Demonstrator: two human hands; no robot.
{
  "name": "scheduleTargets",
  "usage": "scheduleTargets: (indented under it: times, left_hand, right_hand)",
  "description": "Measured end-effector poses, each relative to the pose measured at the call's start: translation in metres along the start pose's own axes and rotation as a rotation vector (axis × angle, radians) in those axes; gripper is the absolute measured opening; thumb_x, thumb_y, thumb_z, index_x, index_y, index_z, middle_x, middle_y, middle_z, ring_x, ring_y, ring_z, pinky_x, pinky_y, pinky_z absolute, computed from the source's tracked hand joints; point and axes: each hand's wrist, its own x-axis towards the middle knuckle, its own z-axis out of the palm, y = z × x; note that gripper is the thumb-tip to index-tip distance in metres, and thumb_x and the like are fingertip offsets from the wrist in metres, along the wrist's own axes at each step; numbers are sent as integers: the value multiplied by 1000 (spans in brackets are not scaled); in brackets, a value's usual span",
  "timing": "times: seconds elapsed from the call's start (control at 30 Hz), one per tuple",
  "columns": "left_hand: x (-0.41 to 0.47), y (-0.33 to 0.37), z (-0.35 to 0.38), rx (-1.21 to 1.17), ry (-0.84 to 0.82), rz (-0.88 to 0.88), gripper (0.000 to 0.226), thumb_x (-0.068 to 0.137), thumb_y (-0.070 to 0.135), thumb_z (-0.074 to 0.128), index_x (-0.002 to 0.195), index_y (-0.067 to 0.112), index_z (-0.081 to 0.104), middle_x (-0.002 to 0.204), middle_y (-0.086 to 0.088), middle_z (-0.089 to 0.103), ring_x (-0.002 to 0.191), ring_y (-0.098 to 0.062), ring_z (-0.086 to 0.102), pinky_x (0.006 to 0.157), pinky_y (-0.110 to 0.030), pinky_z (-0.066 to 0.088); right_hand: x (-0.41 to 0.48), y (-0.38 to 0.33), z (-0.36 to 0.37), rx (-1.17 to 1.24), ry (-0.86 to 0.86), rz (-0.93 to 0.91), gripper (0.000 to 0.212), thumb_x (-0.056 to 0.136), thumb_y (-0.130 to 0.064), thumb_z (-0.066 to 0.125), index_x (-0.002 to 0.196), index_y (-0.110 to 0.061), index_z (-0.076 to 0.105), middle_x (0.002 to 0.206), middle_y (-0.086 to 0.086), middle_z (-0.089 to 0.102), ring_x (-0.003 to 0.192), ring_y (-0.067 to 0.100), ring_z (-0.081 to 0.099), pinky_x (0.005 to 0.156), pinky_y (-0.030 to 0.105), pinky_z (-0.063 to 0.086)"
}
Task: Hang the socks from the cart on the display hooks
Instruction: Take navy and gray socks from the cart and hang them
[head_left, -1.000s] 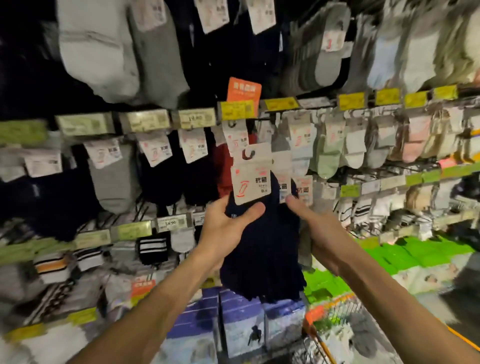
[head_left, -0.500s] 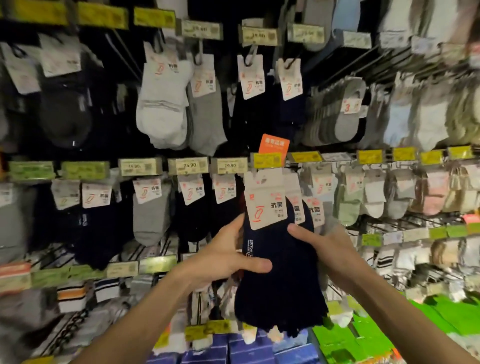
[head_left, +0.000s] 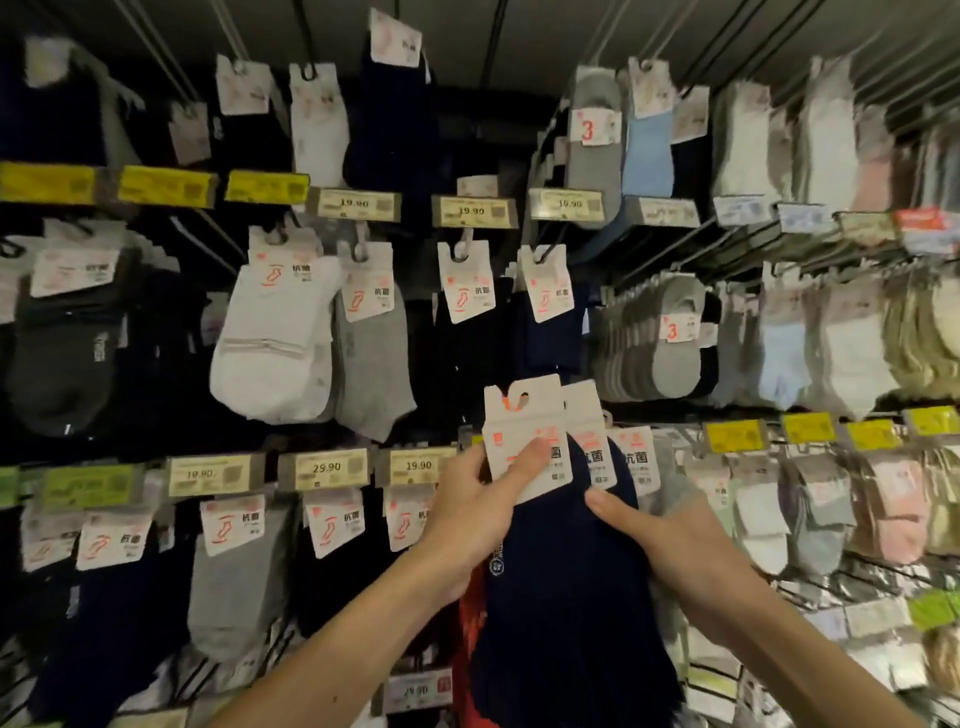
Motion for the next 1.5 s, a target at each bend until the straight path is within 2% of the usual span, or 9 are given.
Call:
scheduleTargets:
  times: [0.2, 0.43, 0.57, 0.73, 0.87, 0.97, 1.1, 1.2, 1.5]
  left_hand:
    - [56, 9, 26, -24, 44, 58, 34, 84, 13, 78, 111, 25, 62, 100, 4, 76, 92, -13, 74, 82, -36, 60]
    - [98, 7, 74, 118, 85, 107, 32, 86, 10, 71, 108, 28, 56, 95, 6, 69, 76, 8, 66, 58, -12, 51]
    - [119, 5, 103, 126, 82, 141, 14, 93, 30, 66, 103, 21, 63, 91, 4, 76, 83, -10, 73, 74, -31, 60]
    - [147, 10, 111, 173, 87, 178, 16, 98, 28, 60, 92, 13, 62, 73, 2, 71, 67, -14, 68, 60, -25, 51]
    - [164, 29, 103, 240, 106, 240, 26, 98, 28, 60, 93, 2, 56, 74, -11, 65, 64, -15, 63, 57, -26, 46]
    - [177, 58, 92, 204, 156, 308, 5, 98, 22, 60, 103, 20, 62, 87, -5, 74, 72, -15, 73, 58, -26, 56]
    - [199, 94, 78, 166, 220, 344, 40, 98, 18, 60, 122, 47, 47, 99, -4, 70, 68, -16, 74, 53, -27, 57]
    - [209, 105, 74, 197, 229, 405, 45, 100, 17, 57, 127, 50, 43, 90, -8, 71, 57, -15, 71, 46, -24, 51]
    - [240, 112, 64, 392, 277, 639, 53, 102, 16, 46, 130, 60, 36, 64, -3, 65, 51, -21, 59, 45, -26, 45]
  right_hand:
    - [58, -13, -44, 32, 44, -29, 28, 86, -8, 72, 111, -19, 71, 103, 2, 78, 93, 18, 75, 70, 27, 60]
    - [107, -20, -83, 11, 16, -52, 25, 84, -4, 74, 106, -15, 72, 93, 0, 79, 82, 15, 75, 58, 19, 57]
    - [126, -21, -101, -20, 2, -90, 26, 78, 5, 75, 101, -7, 72, 88, 3, 79, 75, 10, 75, 56, 13, 52]
    - [154, -26, -119, -67, -9, -102, 29, 73, -6, 81, 101, -11, 75, 94, 1, 79, 89, 15, 75, 72, 25, 56]
    - [171, -43, -125, -26, -13, -124, 28, 79, -1, 76, 106, -10, 74, 95, 2, 79, 86, 14, 75, 63, 18, 57]
    - [181, -59, -124, 5, -22, -155, 25, 81, -5, 76, 104, -14, 74, 93, 1, 79, 83, 15, 75, 59, 18, 57]
    - [195, -77, -115, -18, -5, -234, 23, 81, -8, 77, 100, -20, 76, 94, -1, 79, 84, 14, 76, 65, 24, 59]
    - [203, -86, -110, -41, 4, -290, 24, 79, -9, 79, 100, -22, 75, 94, -4, 79, 86, 13, 75, 76, 31, 58]
    - [222, -90, -98, -5, 11, -303, 22, 81, -7, 78, 99, -19, 74, 87, -6, 78, 79, 8, 74, 60, 18, 57]
